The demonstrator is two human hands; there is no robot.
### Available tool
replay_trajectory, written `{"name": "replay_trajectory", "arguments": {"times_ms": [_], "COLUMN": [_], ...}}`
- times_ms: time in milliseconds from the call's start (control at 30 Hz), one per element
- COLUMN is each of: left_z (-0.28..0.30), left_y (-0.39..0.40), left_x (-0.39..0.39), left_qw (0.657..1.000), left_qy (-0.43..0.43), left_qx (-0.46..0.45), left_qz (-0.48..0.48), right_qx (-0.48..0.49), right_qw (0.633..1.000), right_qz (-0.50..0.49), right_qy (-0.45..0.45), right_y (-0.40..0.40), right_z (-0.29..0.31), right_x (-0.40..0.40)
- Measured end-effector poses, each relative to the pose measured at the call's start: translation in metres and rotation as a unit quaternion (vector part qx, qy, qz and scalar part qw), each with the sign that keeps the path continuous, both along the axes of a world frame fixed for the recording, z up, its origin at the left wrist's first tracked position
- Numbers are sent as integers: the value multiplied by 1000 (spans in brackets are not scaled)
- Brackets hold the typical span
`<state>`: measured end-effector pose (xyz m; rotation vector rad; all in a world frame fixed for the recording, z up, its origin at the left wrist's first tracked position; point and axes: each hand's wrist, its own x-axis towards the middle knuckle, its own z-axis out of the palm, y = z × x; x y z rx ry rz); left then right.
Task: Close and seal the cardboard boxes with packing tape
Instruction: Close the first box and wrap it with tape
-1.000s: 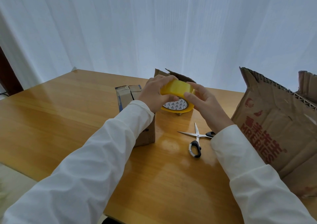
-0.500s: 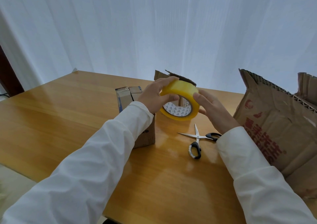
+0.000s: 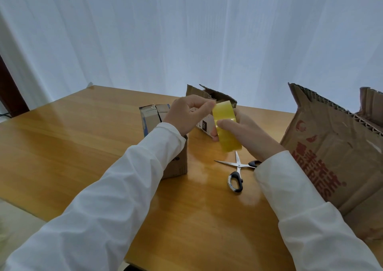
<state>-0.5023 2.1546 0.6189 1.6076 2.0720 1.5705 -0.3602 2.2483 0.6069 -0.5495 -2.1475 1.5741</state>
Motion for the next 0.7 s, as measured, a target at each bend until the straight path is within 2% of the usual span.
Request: {"name": "replay_trajectory", "arguments": {"times_ms": [333, 533, 700], "left_z": [-3, 1, 1], "left_y": [2, 2, 4], "left_x": [-3, -5, -9], "left_qw": [994, 996, 992], "left_qy": [93, -6, -24], "left_qx": [-22, -75, -124], "left_qz": [48, 40, 7], "right_qx": [143, 261, 294], "right_qw": [987, 958, 949], "right_qz": [-46, -82, -73], "right_qy": [-62, -79, -86], "right_y": [-7, -18, -15], "right_z": [-6, -4, -5], "right_x": [-5, -4, -2]}}
